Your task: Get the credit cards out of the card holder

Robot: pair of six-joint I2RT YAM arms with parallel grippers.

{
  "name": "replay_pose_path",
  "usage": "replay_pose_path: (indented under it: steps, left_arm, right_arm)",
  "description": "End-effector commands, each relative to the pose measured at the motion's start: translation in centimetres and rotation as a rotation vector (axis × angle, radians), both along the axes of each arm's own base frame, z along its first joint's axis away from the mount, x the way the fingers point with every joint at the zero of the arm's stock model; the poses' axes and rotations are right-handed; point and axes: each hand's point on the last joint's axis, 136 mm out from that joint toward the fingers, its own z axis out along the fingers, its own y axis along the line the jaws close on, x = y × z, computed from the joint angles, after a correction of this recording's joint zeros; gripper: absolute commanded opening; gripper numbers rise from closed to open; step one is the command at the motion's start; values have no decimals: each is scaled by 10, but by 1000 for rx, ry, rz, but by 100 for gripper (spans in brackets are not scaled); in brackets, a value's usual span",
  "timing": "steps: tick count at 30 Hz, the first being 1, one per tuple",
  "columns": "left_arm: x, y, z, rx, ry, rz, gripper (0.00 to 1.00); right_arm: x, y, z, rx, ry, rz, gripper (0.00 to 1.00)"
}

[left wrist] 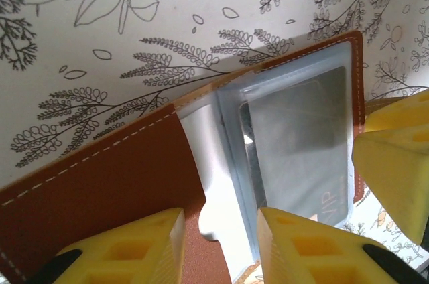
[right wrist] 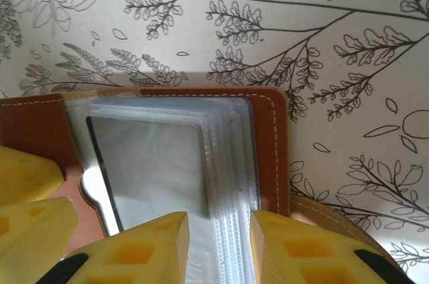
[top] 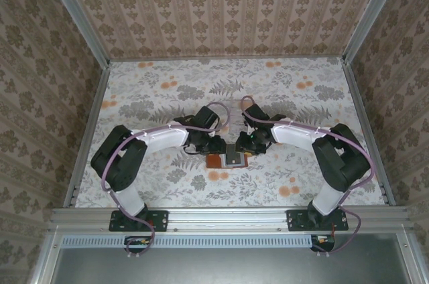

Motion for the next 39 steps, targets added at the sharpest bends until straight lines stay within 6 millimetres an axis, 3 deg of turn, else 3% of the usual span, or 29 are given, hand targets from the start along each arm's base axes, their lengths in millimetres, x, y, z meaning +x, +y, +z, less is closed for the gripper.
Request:
replay_pose_path:
  steps: [1, 8, 39]
  left_arm:
    - [1, -7, -2, -54, 11, 15, 37]
    - [-2, -5, -9, -70, 22, 17, 37]
    - [-5, -3, -32, -17, 73, -5, 43]
  right_arm:
    - [-2, -7, -9, -37, 22, 1, 30]
    - [-5, -11, -18, -43, 40, -10, 28]
    - [-7, -11, -16, -32, 45, -14, 22]
